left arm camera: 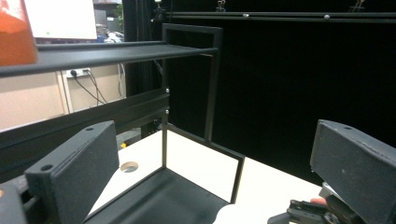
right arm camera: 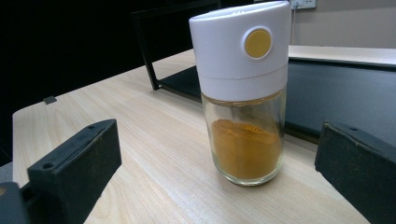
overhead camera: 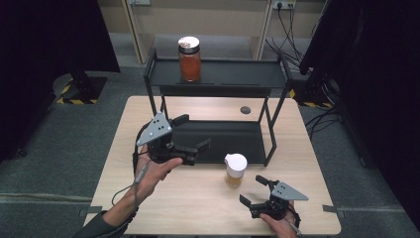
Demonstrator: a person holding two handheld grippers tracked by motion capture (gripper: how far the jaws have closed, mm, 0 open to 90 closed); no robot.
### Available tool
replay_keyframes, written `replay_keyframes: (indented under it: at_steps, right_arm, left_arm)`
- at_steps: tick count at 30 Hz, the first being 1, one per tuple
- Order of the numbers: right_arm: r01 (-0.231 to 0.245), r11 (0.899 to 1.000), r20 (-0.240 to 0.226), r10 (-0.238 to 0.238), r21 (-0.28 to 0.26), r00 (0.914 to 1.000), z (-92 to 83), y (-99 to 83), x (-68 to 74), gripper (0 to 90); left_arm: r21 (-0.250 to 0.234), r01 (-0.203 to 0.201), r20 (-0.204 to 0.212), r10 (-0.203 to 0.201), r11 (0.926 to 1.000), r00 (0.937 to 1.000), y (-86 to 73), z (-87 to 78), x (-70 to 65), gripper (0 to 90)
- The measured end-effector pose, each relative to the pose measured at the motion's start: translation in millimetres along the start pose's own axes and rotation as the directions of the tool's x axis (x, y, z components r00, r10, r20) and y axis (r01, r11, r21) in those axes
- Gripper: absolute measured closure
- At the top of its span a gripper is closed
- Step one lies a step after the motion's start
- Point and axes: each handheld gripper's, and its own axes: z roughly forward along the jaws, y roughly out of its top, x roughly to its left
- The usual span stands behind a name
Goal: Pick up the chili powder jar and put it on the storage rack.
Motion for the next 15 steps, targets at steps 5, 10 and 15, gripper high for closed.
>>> replay_keyframes:
  at_steps: [5,10,15]
  right_arm:
    - [0.003,1.0,0.001,-0.003,-0.001,1.0,-0.2,0.0,-0.1,0.7]
    - [0.001,1.0,0.0,-0.001,0.002,1.0,0.1,0.2,0.2,0.7]
    - [-0.001,1.0,0.001,0.001,0.001,1.0,0.1,0.0,0.1,0.7]
  left_arm:
    - [-0.004,0.001,0.011,-0.001,1.0,0.9999,-8.6,-4.3,-2.7,0.4]
    - [0.001,-0.013,0.019,0.013,0.9999,0.9997,-18.1,-7.3,-4.9,0.4]
    - [0.014,-0.011,0.025,0.01,0.9998,0.9996,-31.4,-8.9,-6.6,0.4]
